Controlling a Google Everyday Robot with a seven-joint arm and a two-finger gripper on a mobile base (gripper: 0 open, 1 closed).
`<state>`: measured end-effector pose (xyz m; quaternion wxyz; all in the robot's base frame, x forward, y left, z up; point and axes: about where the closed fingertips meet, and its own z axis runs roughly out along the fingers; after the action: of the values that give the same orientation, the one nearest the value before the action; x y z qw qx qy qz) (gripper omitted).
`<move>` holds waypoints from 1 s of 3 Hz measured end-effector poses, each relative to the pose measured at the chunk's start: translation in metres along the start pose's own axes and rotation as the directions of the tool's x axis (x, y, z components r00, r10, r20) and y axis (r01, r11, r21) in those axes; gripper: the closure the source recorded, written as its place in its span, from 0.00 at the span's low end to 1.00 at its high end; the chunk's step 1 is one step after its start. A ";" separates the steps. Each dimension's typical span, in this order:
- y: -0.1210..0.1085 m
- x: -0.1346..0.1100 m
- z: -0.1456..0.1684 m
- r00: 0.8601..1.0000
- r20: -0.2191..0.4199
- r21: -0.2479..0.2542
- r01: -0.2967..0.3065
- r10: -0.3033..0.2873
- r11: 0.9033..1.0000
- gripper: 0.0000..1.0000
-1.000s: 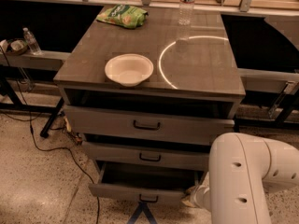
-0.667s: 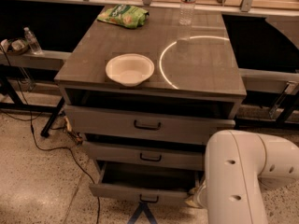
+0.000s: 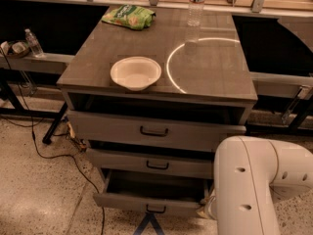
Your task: Open bottom drawer
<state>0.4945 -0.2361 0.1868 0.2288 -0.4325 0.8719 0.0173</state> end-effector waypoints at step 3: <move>-0.034 -0.035 -0.054 0.991 0.128 0.045 -0.040 0.034 0.998 0.26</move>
Offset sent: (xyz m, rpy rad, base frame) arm 0.0309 -0.0100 0.0612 0.1116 -0.0883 -0.0451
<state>0.5175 -0.2435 0.2549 0.2936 -0.4089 0.8636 0.0285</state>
